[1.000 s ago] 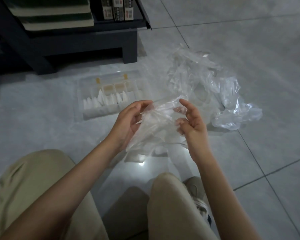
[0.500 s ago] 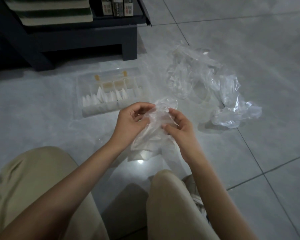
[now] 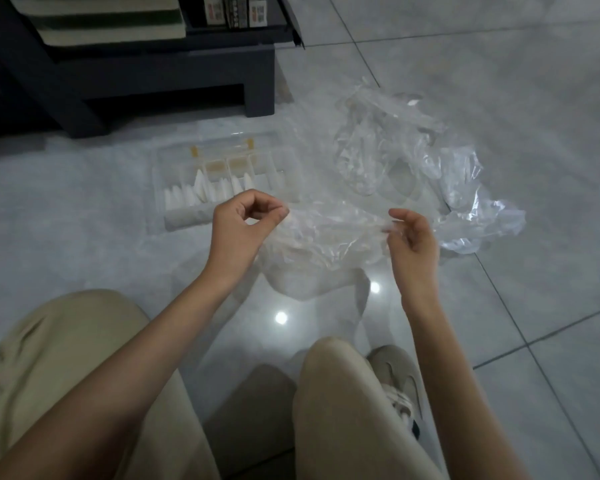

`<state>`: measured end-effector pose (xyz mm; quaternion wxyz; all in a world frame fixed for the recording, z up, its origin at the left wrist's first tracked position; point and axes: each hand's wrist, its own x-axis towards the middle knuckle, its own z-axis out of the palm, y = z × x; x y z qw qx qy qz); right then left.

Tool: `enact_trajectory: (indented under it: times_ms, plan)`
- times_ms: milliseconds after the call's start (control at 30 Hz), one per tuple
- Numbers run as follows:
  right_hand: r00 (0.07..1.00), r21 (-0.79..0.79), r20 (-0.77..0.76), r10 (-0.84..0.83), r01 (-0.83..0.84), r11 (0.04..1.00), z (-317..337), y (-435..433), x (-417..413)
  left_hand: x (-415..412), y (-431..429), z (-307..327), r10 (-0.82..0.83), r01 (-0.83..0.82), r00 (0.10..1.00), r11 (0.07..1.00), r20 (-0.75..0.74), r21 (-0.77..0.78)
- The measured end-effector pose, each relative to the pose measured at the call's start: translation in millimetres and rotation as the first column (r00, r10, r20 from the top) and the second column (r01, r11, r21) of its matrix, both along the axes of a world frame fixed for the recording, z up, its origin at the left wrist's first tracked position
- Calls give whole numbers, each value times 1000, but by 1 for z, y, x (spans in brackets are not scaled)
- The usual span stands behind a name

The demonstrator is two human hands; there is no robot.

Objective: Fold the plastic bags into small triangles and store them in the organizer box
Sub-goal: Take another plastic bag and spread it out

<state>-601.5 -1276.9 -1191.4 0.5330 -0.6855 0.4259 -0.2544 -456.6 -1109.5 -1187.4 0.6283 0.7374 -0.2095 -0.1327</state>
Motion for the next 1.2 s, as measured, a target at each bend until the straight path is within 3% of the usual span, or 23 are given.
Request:
enact_trajectory:
  times_ms: [67, 133, 200, 300, 400, 567, 733, 933, 1200]
  plan:
    - [992, -198, -126, -6, -19, 980, 0, 4, -3, -1, 1, -2, -7, 5, 998, 999, 59, 35]
    - [991, -354, -134, 22, -68, 933, 4, 13, -3, -5, 1, -2, -42, 33, 991, 997, 125, 72]
    - [982, -504, -70, 177, -188, 843, 11, 21, 0, -11, 0, -1, -98, 84, 979, 993, 181, 82]
    - [882, -592, -212, 422, -459, 663, 13, 29, 9, -18, -3, 1, -181, 171, 954, 983, 237, 62]
    - [877, -535, -206, 433, -472, 701, 7, 40, 14, -24, -4, 1, -216, 218, 954, 976, 209, 14]
    - [955, -238, 71, 288, -264, 935, 6, 41, 11, -24, -3, 2, -169, 170, 985, 984, 36, -50]
    - [923, 77, 365, 123, -162, 984, 11, 28, 8, -12, -1, 4, -30, 21, 997, 992, -75, -126]
    - [920, 110, 390, 26, -75, 991, 8, 22, 5, -10, 0, 9, 52, -73, 992, 980, -111, -187]
    - [899, 126, 433, 63, -130, 983, 2, 20, 6, -11, -1, 9, -153, 130, 973, 981, -170, -141]
